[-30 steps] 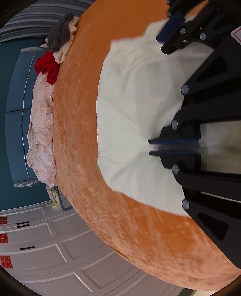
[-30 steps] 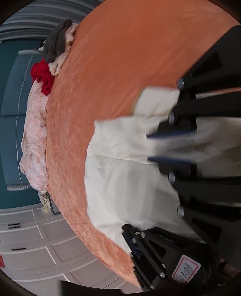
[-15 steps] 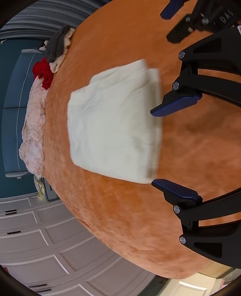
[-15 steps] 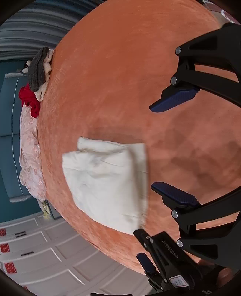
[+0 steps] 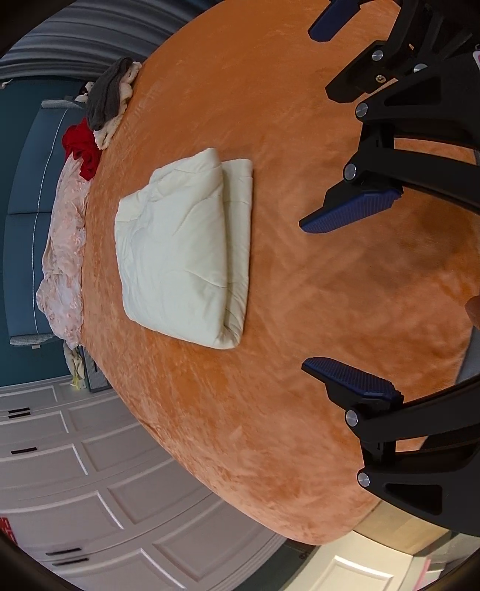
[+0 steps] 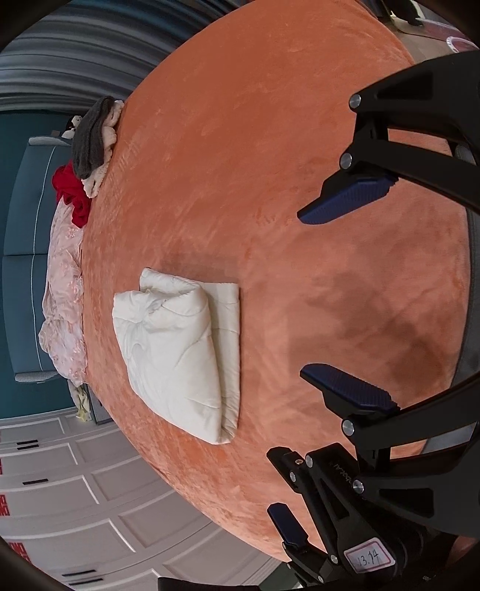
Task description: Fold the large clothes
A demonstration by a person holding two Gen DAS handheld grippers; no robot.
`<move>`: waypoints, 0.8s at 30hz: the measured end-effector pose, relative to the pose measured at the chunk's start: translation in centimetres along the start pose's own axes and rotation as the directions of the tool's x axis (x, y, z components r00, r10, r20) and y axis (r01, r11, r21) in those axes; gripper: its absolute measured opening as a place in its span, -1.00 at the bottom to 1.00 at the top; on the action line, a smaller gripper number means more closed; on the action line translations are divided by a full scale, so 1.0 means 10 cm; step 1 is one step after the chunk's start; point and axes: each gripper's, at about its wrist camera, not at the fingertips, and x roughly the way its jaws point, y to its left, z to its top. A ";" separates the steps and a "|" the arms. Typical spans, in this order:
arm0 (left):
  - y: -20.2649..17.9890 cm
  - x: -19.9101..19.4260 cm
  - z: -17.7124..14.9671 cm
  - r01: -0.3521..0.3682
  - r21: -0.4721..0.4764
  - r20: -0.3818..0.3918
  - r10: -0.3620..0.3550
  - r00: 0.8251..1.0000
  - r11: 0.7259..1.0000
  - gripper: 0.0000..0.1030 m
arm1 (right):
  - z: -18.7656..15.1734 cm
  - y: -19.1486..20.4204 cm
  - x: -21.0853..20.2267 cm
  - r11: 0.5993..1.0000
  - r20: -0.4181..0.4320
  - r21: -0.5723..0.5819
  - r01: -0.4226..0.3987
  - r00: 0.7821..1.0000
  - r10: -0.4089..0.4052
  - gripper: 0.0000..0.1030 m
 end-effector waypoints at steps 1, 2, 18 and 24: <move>0.00 -0.01 -0.02 -0.001 0.001 0.000 0.001 1.000 1.000 0.30 | -0.02 0.00 -0.01 1.000 -0.001 -0.001 0.000 1.000 0.000 0.46; 0.00 -0.02 -0.05 -0.007 0.002 0.001 0.007 1.000 1.000 0.30 | -0.04 0.00 -0.02 1.000 -0.002 -0.001 0.000 1.000 0.000 0.46; 0.00 -0.11 -0.17 -0.032 0.011 0.009 0.032 0.999 0.999 0.27 | -0.14 0.05 -0.07 1.000 0.000 -0.008 0.006 1.000 -0.006 0.46; 0.00 -0.11 -0.17 -0.031 0.011 0.007 0.031 1.000 0.999 0.27 | -0.15 0.03 -0.08 1.000 0.001 -0.008 0.006 1.000 -0.006 0.46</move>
